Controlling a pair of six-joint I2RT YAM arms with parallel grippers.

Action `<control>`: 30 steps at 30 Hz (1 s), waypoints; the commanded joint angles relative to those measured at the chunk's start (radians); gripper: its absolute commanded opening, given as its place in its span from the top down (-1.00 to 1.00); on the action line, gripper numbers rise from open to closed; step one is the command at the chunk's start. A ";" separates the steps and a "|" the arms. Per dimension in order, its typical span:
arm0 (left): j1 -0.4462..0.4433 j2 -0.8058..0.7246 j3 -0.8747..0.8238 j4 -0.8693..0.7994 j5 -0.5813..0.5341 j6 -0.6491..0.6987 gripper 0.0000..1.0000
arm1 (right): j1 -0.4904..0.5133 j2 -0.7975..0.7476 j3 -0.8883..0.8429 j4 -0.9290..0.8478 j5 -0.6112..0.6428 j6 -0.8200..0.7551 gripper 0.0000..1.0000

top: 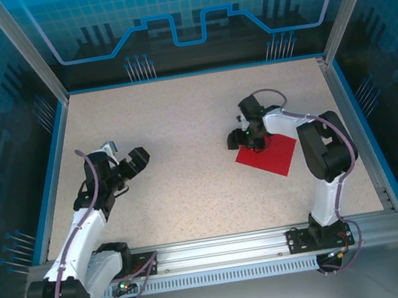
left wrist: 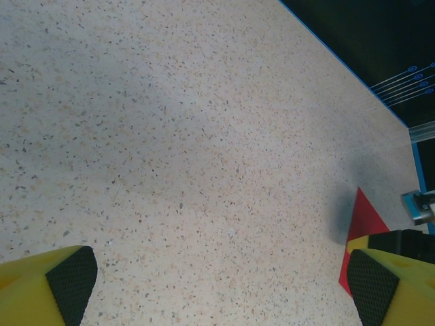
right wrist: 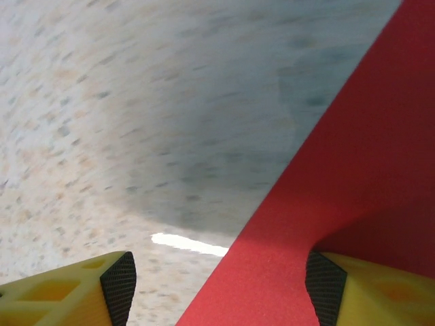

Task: Fold a paper plane with a square sheet of paper (pick it up from the middle)
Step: Move the square sheet of paper to the center of the table.

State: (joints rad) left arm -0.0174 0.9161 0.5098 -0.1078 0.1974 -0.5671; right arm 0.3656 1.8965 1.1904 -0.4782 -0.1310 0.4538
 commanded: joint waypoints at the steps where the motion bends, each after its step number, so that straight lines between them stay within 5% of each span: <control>1: 0.007 0.010 0.021 -0.003 0.044 0.016 -0.97 | 0.120 0.071 -0.028 -0.074 -0.083 -0.114 -0.41; 9: 0.007 0.028 -0.002 0.060 0.147 -0.021 -0.97 | 0.209 -0.030 -0.008 -0.066 -0.087 -0.080 -0.44; 20: -0.145 0.102 -0.010 0.095 0.172 -0.041 -0.97 | 0.042 -0.150 -0.101 -0.010 -0.012 0.020 -0.44; 30: -0.203 0.128 -0.014 0.098 0.165 -0.028 -0.97 | 0.060 -0.136 -0.221 0.052 -0.014 0.090 -0.43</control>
State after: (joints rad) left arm -0.2066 1.0424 0.5072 -0.0227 0.3458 -0.5968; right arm 0.4011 1.7477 1.0019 -0.4454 -0.1345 0.4973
